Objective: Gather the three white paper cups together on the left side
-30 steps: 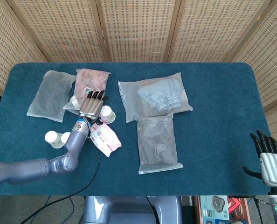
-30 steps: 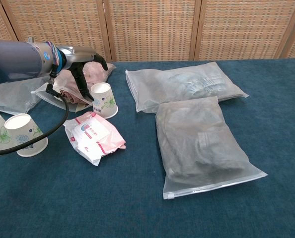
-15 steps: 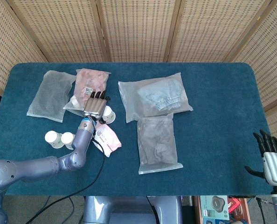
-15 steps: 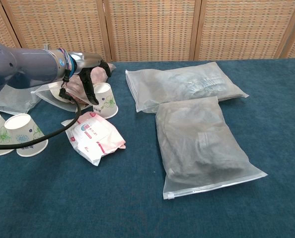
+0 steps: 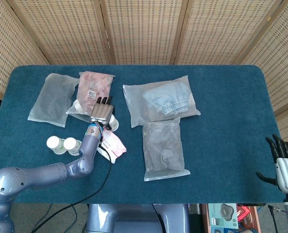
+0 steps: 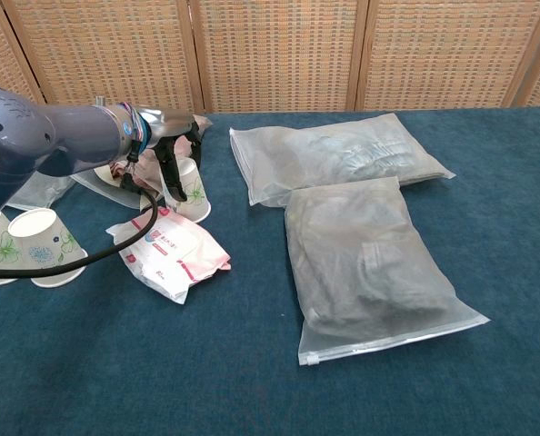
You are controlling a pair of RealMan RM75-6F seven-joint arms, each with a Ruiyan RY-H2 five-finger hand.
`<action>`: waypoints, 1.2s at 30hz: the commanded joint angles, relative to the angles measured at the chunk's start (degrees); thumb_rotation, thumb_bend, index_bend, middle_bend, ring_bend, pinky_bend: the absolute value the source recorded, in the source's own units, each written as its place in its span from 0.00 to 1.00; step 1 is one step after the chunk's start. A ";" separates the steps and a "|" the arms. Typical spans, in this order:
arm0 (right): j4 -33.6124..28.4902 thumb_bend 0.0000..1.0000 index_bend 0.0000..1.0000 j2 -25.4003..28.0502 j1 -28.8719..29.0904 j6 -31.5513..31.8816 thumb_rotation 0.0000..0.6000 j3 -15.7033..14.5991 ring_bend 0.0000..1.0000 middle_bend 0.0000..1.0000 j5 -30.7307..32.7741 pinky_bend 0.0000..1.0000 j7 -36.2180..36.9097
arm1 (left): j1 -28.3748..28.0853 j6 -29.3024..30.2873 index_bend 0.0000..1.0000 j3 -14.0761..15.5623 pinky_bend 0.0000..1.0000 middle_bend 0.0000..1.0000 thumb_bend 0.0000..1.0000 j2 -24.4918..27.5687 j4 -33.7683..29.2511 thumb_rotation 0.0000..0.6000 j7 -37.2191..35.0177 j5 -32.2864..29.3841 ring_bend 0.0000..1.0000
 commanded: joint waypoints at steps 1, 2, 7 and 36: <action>0.03 0.09 0.00 0.01 -0.08 0.19 1.00 0.03 0.00 0.00 -0.06 0.00 0.09 | 0.34 0.16 0.44 0.07 0.00 0.00 0.17 0.31 -0.39 1.00 0.02 0.31 0.00; -0.01 0.09 0.00 0.01 -0.10 0.26 1.00 0.01 0.00 0.00 -0.16 0.00 0.14 | 0.48 0.18 0.44 0.12 0.00 0.00 0.17 0.52 -0.61 1.00 0.10 0.31 0.00; -0.03 0.09 0.00 -0.07 -0.22 0.76 1.00 0.03 0.00 0.00 -0.51 0.00 0.26 | 0.79 0.05 0.46 0.26 0.00 0.00 0.17 1.41 -1.65 1.00 0.75 0.00 0.00; -0.02 0.09 0.00 0.05 -0.49 1.31 1.00 0.05 0.00 0.00 -0.80 0.00 0.39 | 3.06 7.26 0.49 -0.91 0.00 0.00 0.17 20.49 -29.62 1.00 -0.09 8.86 0.00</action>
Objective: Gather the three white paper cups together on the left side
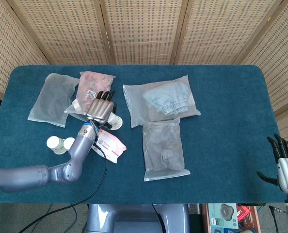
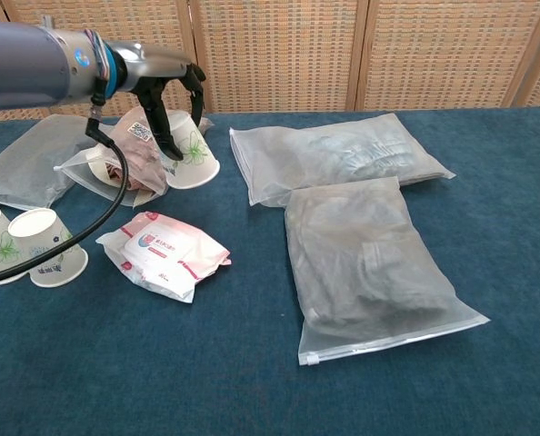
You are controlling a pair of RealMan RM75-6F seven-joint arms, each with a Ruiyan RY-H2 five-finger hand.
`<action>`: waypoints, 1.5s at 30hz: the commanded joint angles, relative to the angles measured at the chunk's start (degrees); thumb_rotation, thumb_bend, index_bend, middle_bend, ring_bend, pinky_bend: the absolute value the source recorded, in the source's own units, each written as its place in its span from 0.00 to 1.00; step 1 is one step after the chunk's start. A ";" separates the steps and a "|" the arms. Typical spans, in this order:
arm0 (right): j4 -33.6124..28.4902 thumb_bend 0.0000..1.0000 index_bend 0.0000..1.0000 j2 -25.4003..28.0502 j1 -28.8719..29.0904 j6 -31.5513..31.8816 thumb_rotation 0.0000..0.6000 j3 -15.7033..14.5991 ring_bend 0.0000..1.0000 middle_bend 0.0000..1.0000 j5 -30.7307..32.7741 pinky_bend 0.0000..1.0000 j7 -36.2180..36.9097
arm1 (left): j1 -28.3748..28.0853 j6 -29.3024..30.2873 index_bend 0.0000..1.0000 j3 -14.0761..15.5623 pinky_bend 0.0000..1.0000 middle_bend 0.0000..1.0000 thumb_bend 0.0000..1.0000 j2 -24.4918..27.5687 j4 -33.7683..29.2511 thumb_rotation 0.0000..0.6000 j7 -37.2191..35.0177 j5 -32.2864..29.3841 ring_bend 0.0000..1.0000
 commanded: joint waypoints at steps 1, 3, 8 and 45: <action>-0.08 0.09 0.00 0.00 -0.03 0.08 1.00 -0.02 0.00 0.00 -0.08 0.00 -0.06 | 1.24 1.96 0.49 1.08 0.00 0.00 0.17 4.83 -5.86 1.00 0.32 2.86 0.00; -0.15 0.09 0.00 0.05 -0.06 0.22 1.00 -0.01 0.00 0.00 -0.16 0.00 -0.10 | 2.06 2.40 0.49 1.76 0.00 0.00 0.17 7.08 -8.75 1.00 0.07 4.14 0.00; -0.48 0.09 0.00 0.11 -0.23 0.62 1.00 0.00 0.00 0.00 -0.23 0.00 -0.59 | 6.01 3.85 0.49 5.18 0.00 0.00 0.17 14.82 -17.05 1.00 -1.43 11.46 0.00; -1.66 0.09 0.00 -0.56 -0.11 0.81 1.00 -0.55 0.00 0.00 -1.13 0.00 -3.69 | 25.56 0.55 0.49 15.00 0.00 0.00 0.17 26.31 -13.87 1.00 -21.22 38.73 0.00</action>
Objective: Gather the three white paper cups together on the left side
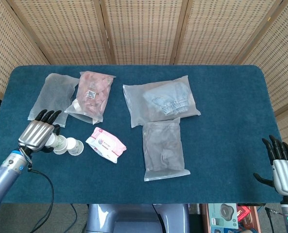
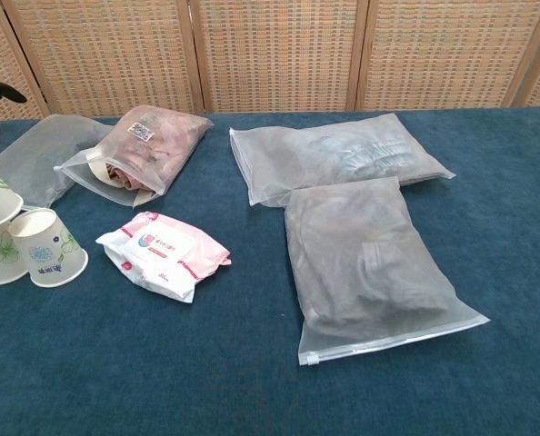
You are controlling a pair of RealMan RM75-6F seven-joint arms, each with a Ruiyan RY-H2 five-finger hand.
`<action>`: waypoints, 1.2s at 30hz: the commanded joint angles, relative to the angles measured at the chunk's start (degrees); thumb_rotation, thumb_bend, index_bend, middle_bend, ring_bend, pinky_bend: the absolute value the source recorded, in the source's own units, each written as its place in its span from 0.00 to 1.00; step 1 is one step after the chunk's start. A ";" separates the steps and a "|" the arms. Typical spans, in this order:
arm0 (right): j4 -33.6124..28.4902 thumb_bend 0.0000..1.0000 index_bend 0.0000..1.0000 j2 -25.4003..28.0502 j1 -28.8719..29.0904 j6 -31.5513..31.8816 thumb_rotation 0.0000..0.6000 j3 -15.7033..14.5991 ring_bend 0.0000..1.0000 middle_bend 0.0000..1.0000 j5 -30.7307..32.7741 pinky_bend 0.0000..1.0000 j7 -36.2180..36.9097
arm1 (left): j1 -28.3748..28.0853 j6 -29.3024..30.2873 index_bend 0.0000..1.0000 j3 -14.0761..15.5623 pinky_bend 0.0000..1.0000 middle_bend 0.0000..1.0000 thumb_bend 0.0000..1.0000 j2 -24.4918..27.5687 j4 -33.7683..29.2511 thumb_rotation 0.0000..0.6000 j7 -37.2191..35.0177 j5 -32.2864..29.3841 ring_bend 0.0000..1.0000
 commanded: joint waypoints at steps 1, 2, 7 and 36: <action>-0.01 0.09 0.00 0.02 0.00 0.07 1.00 0.01 0.00 0.00 -0.09 0.00 0.04 | -0.12 -0.24 0.49 -0.46 0.00 0.00 0.17 -0.56 0.14 1.00 0.41 -0.34 0.00; -0.03 0.09 0.00 0.03 0.04 0.18 1.00 0.08 0.00 0.00 -0.20 0.00 0.10 | -0.18 -0.28 0.49 -0.62 0.00 0.00 0.17 -0.76 0.21 1.00 0.77 -0.41 0.00; 0.09 0.09 0.00 -0.03 -0.12 0.55 1.00 0.05 0.00 0.00 -0.38 0.00 0.25 | -0.48 -0.86 0.49 -1.14 0.00 0.00 0.17 -1.01 0.07 1.00 1.86 -1.39 0.00; 0.22 0.09 0.00 0.01 -0.48 1.63 1.00 0.32 0.00 0.00 -0.81 0.00 1.02 | -2.26 -1.59 0.41 -1.78 0.00 0.00 0.17 -2.64 -0.02 1.00 8.77 -8.69 0.00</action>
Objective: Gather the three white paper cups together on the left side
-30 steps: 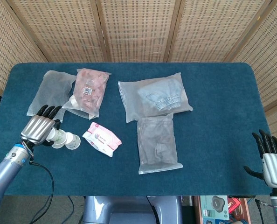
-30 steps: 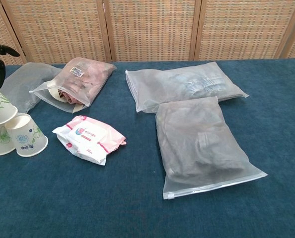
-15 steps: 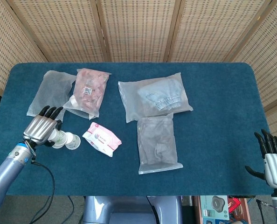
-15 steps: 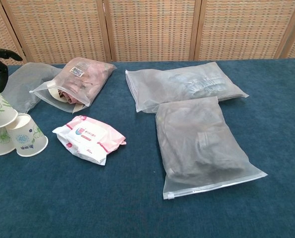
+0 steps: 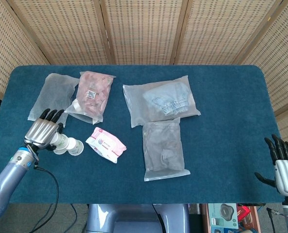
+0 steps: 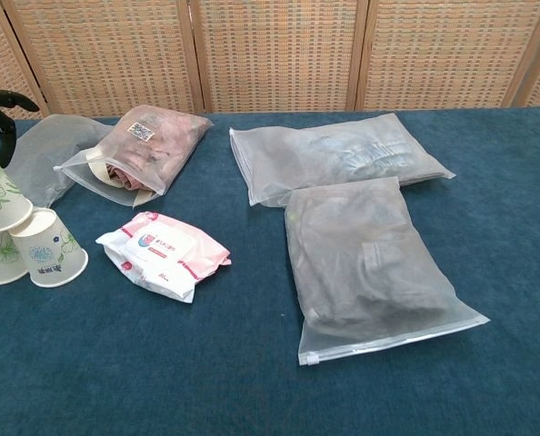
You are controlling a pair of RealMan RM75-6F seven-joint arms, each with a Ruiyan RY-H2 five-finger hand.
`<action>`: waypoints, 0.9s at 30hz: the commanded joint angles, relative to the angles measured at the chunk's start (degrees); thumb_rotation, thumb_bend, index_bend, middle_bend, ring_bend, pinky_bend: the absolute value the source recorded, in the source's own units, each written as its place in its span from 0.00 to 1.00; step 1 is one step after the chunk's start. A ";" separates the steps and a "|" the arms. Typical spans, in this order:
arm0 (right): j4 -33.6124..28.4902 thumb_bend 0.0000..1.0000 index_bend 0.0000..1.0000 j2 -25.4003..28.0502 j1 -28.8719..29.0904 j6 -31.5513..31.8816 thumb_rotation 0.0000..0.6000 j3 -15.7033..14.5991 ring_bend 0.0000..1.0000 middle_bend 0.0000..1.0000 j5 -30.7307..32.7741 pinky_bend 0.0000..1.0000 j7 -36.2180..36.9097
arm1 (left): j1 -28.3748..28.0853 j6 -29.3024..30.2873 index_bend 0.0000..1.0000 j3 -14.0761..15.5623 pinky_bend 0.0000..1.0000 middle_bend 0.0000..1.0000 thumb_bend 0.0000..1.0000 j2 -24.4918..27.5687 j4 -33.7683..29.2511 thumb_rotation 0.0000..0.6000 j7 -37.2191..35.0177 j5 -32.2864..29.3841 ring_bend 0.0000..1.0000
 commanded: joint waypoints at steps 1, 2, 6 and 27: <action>-0.04 0.09 0.00 0.03 -0.01 -0.10 1.00 -0.01 0.00 0.00 0.11 0.00 -0.01 | -0.01 -0.05 0.38 0.02 0.00 0.00 0.17 -0.11 0.06 1.00 -0.01 -0.09 0.00; -0.02 0.09 0.00 0.01 -0.04 -0.06 1.00 -0.01 0.00 0.00 0.13 0.00 -0.03 | 0.00 -0.07 0.36 0.03 0.00 0.00 0.17 -0.14 0.05 1.00 -0.03 -0.08 0.00; 0.05 0.09 0.00 -0.09 -0.03 -0.09 1.00 0.01 0.00 0.00 0.17 0.00 -0.06 | 0.07 -0.09 0.34 0.05 0.00 0.00 0.17 -0.27 0.16 1.00 -0.18 -0.06 0.00; 0.13 0.09 0.00 -0.29 0.06 0.04 1.00 -0.14 0.00 0.00 -0.51 0.00 -0.34 | 10.59 12.73 0.05 -1.73 0.00 0.00 0.17 13.76 -17.95 1.00 -14.61 16.29 0.00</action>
